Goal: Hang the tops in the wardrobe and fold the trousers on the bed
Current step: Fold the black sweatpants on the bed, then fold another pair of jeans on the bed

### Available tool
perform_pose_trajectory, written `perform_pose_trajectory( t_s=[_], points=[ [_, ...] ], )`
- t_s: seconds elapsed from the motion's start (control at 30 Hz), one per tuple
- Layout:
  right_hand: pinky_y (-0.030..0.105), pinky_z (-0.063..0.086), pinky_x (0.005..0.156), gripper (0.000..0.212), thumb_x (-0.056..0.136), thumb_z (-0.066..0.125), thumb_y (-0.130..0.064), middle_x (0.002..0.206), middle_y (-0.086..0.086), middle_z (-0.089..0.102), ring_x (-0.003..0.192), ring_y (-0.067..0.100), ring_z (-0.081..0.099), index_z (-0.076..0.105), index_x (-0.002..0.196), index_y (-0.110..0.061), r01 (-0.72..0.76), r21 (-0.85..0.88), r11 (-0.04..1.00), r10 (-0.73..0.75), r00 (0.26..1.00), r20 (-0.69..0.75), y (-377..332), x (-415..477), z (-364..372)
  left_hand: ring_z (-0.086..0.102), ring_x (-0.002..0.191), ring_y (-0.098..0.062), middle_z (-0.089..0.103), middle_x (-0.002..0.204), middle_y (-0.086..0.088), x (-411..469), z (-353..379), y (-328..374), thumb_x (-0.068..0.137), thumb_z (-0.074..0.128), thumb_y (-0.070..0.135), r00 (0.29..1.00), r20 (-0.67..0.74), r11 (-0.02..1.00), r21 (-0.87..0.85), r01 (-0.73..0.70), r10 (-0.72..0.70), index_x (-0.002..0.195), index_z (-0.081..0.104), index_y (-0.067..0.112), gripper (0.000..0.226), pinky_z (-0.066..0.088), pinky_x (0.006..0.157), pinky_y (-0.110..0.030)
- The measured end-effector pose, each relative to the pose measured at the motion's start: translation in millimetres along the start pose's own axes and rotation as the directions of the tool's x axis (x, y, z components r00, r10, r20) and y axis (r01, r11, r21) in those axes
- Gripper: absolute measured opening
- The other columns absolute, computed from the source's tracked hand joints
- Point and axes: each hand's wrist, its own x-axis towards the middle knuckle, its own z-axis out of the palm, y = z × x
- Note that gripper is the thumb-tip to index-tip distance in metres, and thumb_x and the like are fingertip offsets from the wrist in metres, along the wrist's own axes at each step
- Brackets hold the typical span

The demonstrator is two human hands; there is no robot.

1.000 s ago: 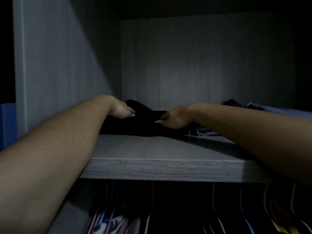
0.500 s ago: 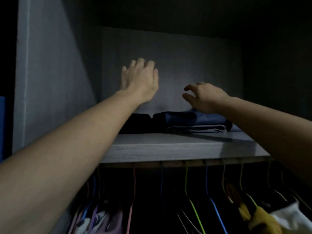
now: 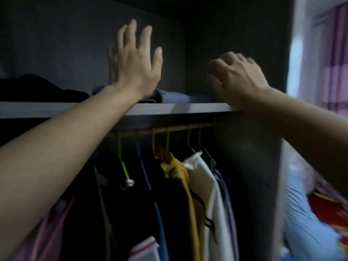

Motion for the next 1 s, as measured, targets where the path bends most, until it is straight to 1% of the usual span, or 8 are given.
perform_pose_trajectory(
  t_s=[0.07, 0.1, 0.2, 0.3, 0.43, 0.57, 0.73, 1.0],
  points=[
    [0.049, 0.038, 0.098, 0.046, 0.100, 0.039, -0.042, 0.135, 0.019, 0.051, 0.123, 0.041, 0.048, 0.053, 0.134, -0.015, 0.034, -0.083, 0.996, -0.037, 0.999, -0.024, 41.0, -49.4, -28.7, 0.020, 0.147, -0.032, 0.023, 0.160, -0.016, -25.1, 4.8, 60.6, 0.099, 0.027, 0.047, 0.999, -0.017, 0.993, -0.113, 0.025, -0.027, 0.151, 0.032, 0.016, 0.061, 0.024, 0.114, -0.051],
    [0.049, 0.037, 0.100, 0.046, 0.100, 0.038, -0.042, 0.138, 0.019, 0.049, 0.126, 0.041, 0.046, 0.052, 0.135, -0.014, 0.021, -0.103, 0.994, -0.024, 0.999, -0.027, 61.4, -74.4, -42.0, 0.020, 0.147, -0.031, 0.022, 0.160, -0.015, -39.6, 8.6, 91.7, 0.099, 0.027, 0.048, 0.999, -0.019, 0.988, -0.150, 0.032, -0.035, 0.151, 0.032, 0.016, 0.061, 0.023, 0.114, -0.050],
    [0.047, 0.033, 0.106, 0.048, 0.101, 0.036, -0.041, 0.148, 0.019, 0.043, 0.135, 0.038, 0.041, 0.049, 0.140, -0.016, -0.098, -0.167, 0.981, 0.100, 0.995, 0.004, 125.4, -156.3, -78.6, 0.018, 0.149, -0.031, 0.021, 0.161, -0.014, -84.7, 21.9, 195.6, 0.100, 0.028, 0.047, 0.998, 0.034, 0.960, -0.275, 0.060, -0.053, 0.152, 0.031, 0.017, 0.061, 0.019, 0.117, -0.049],
    [0.046, 0.031, 0.107, 0.051, 0.101, 0.037, -0.042, 0.151, 0.019, 0.040, 0.136, 0.038, 0.039, 0.047, 0.144, -0.016, -0.196, -0.253, 0.947, 0.235, 0.963, 0.132, 188.1, -250.5, -112.1, 0.016, 0.149, -0.031, 0.019, 0.161, -0.016, -131.9, 35.7, 300.0, 0.098, 0.033, 0.044, 0.990, 0.141, 0.915, -0.396, 0.082, -0.027, 0.151, 0.032, 0.014, 0.061, 0.018, 0.117, -0.050],
    [0.047, 0.028, 0.112, 0.055, 0.101, 0.041, -0.043, 0.155, 0.020, 0.034, 0.140, 0.037, 0.034, 0.040, 0.149, -0.014, -0.300, -0.380, 0.875, 0.424, 0.854, 0.301, 266.4, -373.9, -155.5, 0.018, 0.147, -0.034, 0.021, 0.160, -0.019, -190.1, 54.7, 429.7, 0.098, 0.039, 0.041, 0.958, 0.277, 0.855, -0.513, 0.081, 0.076, 0.149, 0.035, 0.012, 0.059, 0.018, 0.115, -0.053],
    [0.049, 0.023, 0.117, 0.059, 0.101, 0.040, -0.044, 0.158, 0.020, 0.029, 0.145, 0.036, 0.029, 0.035, 0.152, -0.015, -0.307, -0.502, 0.809, 0.536, 0.737, 0.413, 334.7, -470.9, -200.1, 0.020, 0.146, -0.036, 0.022, 0.159, -0.021, -233.5, 69.4, 541.1, 0.096, 0.032, 0.044, 0.905, 0.342, 0.813, -0.582, -0.006, 0.252, 0.149, 0.035, 0.010, 0.063, 0.018, 0.114, -0.056],
    [0.049, 0.023, 0.119, 0.059, 0.102, 0.038, -0.047, 0.159, 0.018, 0.029, 0.147, 0.034, 0.027, 0.030, 0.153, -0.017, -0.361, -0.629, 0.688, 0.676, 0.634, 0.376, 403.8, -564.6, -240.9, 0.020, 0.145, -0.038, 0.025, 0.157, -0.023, -271.6, 86.1, 665.7, 0.094, 0.033, 0.046, 0.839, 0.359, 0.723, -0.689, -0.057, 0.408, 0.147, 0.037, 0.009, 0.064, 0.018, 0.113, -0.060],
    [0.048, 0.027, 0.118, 0.061, 0.101, 0.039, -0.046, 0.158, 0.019, 0.028, 0.145, 0.034, 0.030, 0.030, 0.153, -0.015, -0.318, -0.764, 0.561, 0.788, 0.490, 0.374, 524.7, -671.5, -259.3, 0.015, 0.147, -0.033, 0.021, 0.159, -0.019, -305.6, 143.3, 861.9, 0.097, 0.028, 0.048, 0.765, 0.347, 0.587, -0.808, -0.049, 0.542, 0.151, 0.032, 0.013, 0.065, 0.016, 0.116, -0.057]
  ],
)
